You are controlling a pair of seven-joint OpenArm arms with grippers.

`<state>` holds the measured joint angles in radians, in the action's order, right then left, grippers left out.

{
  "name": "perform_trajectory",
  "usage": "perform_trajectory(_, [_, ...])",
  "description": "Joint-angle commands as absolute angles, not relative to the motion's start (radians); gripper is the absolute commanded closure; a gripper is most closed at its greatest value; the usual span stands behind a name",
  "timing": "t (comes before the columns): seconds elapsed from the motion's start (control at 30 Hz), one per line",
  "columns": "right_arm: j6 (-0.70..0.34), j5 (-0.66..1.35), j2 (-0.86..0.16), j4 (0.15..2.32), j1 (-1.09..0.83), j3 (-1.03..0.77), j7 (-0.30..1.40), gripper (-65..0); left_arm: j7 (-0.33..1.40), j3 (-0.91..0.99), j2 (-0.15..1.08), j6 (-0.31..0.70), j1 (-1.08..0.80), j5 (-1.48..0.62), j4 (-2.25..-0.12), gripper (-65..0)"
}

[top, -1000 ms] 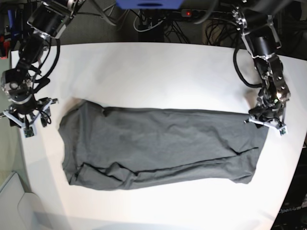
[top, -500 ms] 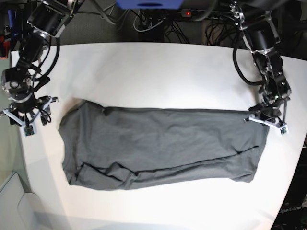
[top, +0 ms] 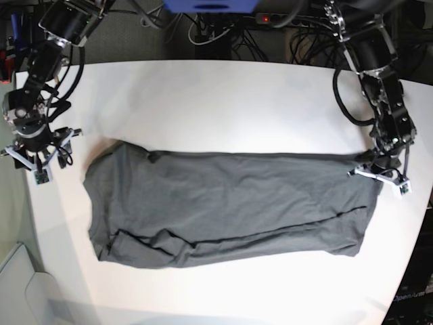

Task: Layout the t-shirt on the table in an organized manner, then fold the t-shirt properly
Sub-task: 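Lower the left gripper and grasp the shirt end corner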

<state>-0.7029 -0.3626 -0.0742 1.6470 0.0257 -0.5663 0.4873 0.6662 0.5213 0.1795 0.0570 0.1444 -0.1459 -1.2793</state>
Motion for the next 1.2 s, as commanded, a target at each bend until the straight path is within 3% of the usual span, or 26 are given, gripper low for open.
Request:
perform_trajectory(0.0, [-0.698,-0.352,-0.085,1.673,0.044,-0.567,0.464,-37.7,0.647,0.522,0.193,0.059,0.165,-0.148,-1.299,-0.2])
perform_trajectory(1.17, [-0.698,-0.352,-0.084,1.693,0.007,-0.568,0.469,-37.7,0.71,0.524,0.154,0.059,0.099,-0.147,-1.466,-0.2])
